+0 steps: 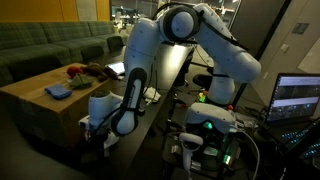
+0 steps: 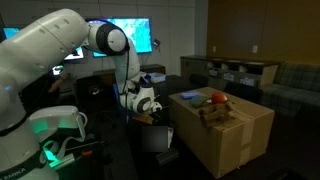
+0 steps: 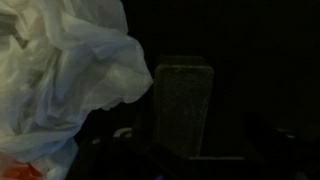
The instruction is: Swap the things on the box with the things on the table
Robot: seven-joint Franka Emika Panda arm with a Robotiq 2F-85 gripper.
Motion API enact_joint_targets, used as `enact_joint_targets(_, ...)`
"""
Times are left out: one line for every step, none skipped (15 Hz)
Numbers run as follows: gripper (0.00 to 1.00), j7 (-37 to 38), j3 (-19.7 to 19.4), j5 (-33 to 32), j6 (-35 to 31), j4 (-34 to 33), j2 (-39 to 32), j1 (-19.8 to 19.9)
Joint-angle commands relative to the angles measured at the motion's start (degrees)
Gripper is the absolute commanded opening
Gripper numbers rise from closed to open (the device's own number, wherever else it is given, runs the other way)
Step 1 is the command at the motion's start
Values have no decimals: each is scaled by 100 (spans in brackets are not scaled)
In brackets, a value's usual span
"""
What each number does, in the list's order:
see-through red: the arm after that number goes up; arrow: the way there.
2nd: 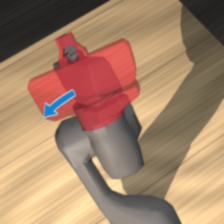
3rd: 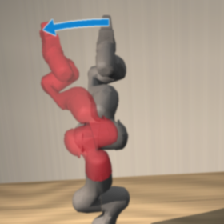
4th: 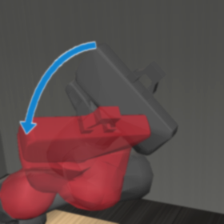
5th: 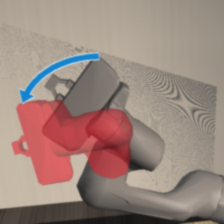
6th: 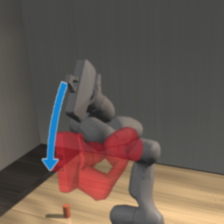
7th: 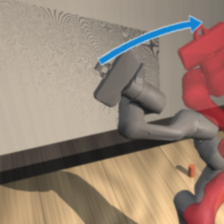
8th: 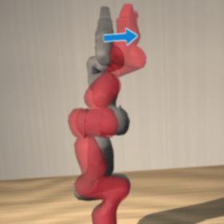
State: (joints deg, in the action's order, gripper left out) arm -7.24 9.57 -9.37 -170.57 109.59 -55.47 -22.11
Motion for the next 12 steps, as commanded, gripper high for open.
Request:
enact_joint_targets(100,15,-143,-144,-137,-361,-280,-149)
enact_joint_targets(100,21,-191,-164,-142,-440,-345,-191)
enact_joint_targets(100,23,-229,-183,-146,-488,-379,-219)
enact_joint_targets(100,31,-275,-205,-161,-514,-400,-255)
enact_joint_targets(100,54,-348,-225,-173,-597,-464,-317)
enact_joint_targets(100,61,-398,-245,-165,-660,-512,-361)
enact_joint_targets(100,79,-449,-253,-165,-702,-545,-406)
enact_joint_targets(100,92,-490,-253,-157,-758,-583,-443)
enact_joint_targets(100,102,-520,-248,-125,-833,-634,-473)
enact_joint_targets(100,109,-548,-246,-114,-876,-667,-501)
enact_joint_targets(75,106,-553,-242,-74,-908,-677,-507)
enact_joint_targets(74,123,-577,-235,-53,-966,-708,-536)
